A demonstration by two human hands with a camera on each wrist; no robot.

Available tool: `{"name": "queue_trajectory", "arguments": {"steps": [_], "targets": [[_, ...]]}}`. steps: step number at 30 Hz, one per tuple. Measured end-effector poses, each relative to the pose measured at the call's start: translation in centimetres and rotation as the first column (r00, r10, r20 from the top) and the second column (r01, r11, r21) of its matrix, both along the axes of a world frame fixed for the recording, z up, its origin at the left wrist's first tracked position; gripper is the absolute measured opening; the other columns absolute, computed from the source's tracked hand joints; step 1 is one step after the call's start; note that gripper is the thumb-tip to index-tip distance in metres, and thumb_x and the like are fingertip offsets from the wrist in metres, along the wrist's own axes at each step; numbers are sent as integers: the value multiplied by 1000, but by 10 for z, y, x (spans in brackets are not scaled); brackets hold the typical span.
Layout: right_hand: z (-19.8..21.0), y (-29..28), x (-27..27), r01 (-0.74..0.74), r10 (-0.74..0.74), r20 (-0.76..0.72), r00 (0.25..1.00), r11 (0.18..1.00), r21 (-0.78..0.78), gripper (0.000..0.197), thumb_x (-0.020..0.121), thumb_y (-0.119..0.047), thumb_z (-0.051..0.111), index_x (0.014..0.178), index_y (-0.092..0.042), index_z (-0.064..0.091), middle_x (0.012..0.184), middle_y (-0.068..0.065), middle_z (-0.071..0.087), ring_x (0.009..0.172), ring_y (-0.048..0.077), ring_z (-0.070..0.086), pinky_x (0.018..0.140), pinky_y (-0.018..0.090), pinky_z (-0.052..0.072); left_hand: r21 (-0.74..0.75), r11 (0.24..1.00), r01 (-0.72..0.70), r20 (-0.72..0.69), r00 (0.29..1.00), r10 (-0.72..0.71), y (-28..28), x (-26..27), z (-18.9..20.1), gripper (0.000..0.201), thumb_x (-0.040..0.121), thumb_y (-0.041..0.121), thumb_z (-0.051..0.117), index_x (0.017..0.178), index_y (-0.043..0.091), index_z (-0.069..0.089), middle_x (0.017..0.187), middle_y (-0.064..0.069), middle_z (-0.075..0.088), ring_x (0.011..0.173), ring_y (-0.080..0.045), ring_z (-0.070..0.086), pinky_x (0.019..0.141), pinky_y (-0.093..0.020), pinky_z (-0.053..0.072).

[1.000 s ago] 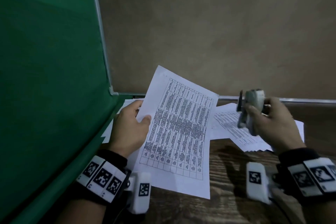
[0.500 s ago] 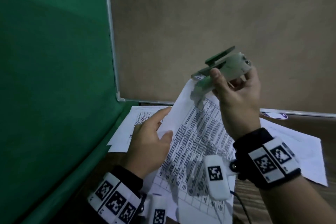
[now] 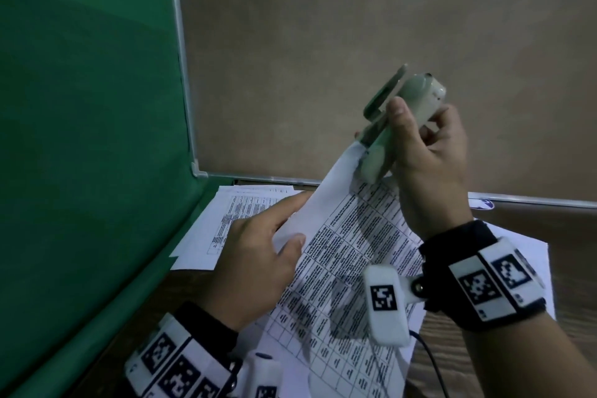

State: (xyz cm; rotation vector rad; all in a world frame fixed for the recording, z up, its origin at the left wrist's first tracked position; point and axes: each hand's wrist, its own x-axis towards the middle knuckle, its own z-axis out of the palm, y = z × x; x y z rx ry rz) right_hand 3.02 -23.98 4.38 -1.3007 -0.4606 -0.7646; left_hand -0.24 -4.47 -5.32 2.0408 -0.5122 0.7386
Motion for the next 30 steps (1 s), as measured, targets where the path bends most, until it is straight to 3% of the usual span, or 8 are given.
{"name": "queue_trajectory", "arguments": {"steps": [2, 5, 8, 16, 20, 25, 27, 30], "targets": [[3, 0, -3, -25, 25, -13, 1000, 1000, 4, 41, 88, -53, 73, 99, -20, 52, 99, 28, 71, 88, 53, 71, 75, 70, 58, 0, 1000, 21, 14, 1000, -21, -2, -4, 3, 55, 94, 15, 65, 143, 40, 58, 128, 25, 69, 118, 3, 65, 106, -21, 50], [8, -2, -6, -52, 53, -36, 998, 999, 17, 21, 106, -32, 57, 103, -14, 47, 90, 11, 74, 78, 36, 75, 71, 53, 64, 18, 999, 27, 26, 999, -27, -5, -8, 6, 53, 96, 11, 65, 143, 37, 60, 125, 21, 72, 112, 0, 68, 102, -25, 55], [10, 0, -11, -79, 79, -42, 996, 997, 16, 13, 110, -27, 45, 108, -14, 44, 85, 3, 68, 76, 26, 70, 69, 44, 63, 28, 1000, 5, 32, 999, -5, -6, -10, 6, 56, 96, 8, 67, 141, 40, 60, 122, 19, 73, 110, 0, 69, 101, -26, 55], [9, 4, -15, -10, 10, -17, 1000, 1000, 12, 15, 111, -31, 41, 103, -19, 41, 73, -10, 68, 67, 25, 63, 61, 48, 61, 31, 999, 45, 58, 997, -46, -11, -14, 8, 61, 94, 11, 64, 140, 51, 57, 123, 22, 72, 110, 0, 69, 101, -25, 55], [8, 5, -16, 39, -39, 9, 999, 999, 11, 14, 109, -33, 43, 101, -21, 41, 80, -3, 64, 65, 21, 61, 55, 39, 54, 45, 996, 72, 55, 996, -75, -12, -15, 8, 64, 94, 14, 63, 141, 55, 52, 129, 27, 67, 119, 1, 65, 107, -31, 53], [7, 5, -14, 110, -109, 77, 991, 994, 2, 16, 104, -37, 45, 96, -24, 39, 71, -7, 63, 57, 20, 55, 49, 35, 50, 69, 995, 74, 45, 996, -77, -12, -14, 7, 63, 94, 23, 60, 143, 58, 44, 133, 26, 66, 123, -5, 64, 110, -36, 51], [4, 5, -14, 156, -153, 114, 982, 987, -22, 18, 105, -39, 46, 95, -27, 38, 78, 3, 57, 57, 25, 52, 49, 36, 49, 100, 993, 66, 30, 997, -69, -12, -13, 6, 62, 95, 24, 60, 144, 60, 45, 126, 22, 71, 114, -6, 66, 103, -34, 53], [1, 7, -14, 193, -181, 167, 969, 979, -63, 18, 107, -39, 47, 94, -30, 38, 83, 7, 49, 60, 25, 49, 48, 35, 47, 127, 990, 60, -42, 998, -55, -11, -12, 4, 59, 98, 20, 64, 141, 59, 51, 88, 13, 67, 78, -8, 53, 73, -26, 45]]}}
